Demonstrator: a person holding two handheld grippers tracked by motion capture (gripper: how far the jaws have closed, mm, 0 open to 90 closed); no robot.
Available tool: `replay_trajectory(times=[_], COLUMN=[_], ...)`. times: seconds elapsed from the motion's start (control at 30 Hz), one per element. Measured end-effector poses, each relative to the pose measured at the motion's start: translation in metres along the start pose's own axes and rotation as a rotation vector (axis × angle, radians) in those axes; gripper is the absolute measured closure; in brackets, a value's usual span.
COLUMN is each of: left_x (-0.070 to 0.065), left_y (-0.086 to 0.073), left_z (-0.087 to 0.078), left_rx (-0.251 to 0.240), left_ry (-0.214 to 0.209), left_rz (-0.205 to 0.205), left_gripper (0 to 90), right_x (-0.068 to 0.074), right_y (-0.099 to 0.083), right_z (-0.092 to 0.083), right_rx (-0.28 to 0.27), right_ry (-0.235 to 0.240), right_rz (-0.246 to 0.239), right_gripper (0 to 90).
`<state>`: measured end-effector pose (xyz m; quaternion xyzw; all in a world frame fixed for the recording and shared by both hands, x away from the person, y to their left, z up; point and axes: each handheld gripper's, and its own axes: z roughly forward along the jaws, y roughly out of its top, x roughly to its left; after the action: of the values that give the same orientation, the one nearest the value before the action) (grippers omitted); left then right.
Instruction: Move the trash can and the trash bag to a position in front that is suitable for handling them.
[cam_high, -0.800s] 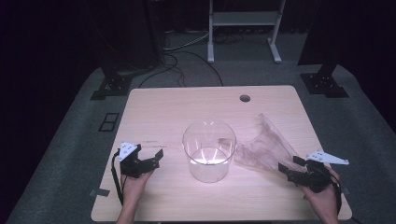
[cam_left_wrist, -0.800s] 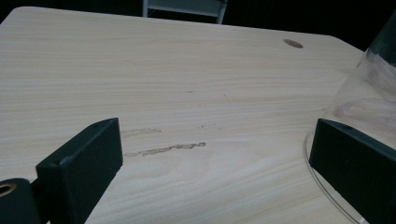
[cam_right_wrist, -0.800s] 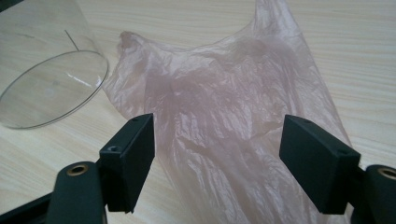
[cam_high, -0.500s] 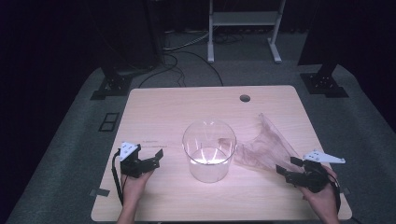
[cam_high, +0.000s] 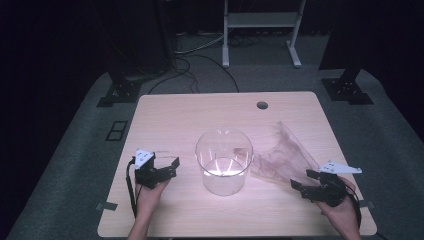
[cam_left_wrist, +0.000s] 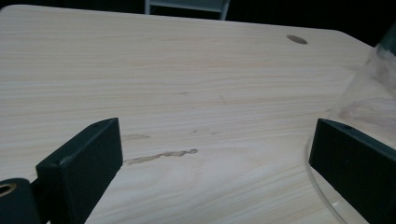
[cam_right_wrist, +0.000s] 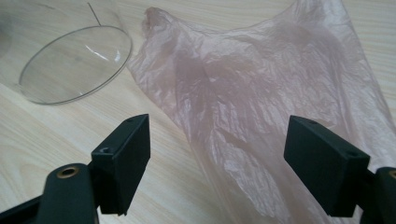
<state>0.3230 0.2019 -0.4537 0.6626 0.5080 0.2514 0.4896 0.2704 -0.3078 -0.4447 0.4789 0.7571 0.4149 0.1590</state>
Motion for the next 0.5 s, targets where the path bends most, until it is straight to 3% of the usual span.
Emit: replay_trajectory(times=[0.23, 0.43, 0.5], left_x=[-0.017, -0.034, -0.038], left_y=[0.014, 0.017, 0.016], left_z=[0.019, 0.033, 0.034], left_rx=[0.055, 0.064, 0.064], left_ry=[-0.025, -0.079, -0.080], left_rz=[0.074, 0.139, 0.156], left_gripper=[1.3, 1.4, 4.2], right_x=[-0.001, -0.009, -0.015], right_y=[0.008, 0.020, 0.026], right_z=[-0.001, -0.005, -0.007], right_rx=[0.021, 0.072, 0.096], right_ry=[0.042, 0.061, 0.071], right_rz=[0.003, -0.020, -0.025], right_gripper=[20.9, 19.7, 19.8])
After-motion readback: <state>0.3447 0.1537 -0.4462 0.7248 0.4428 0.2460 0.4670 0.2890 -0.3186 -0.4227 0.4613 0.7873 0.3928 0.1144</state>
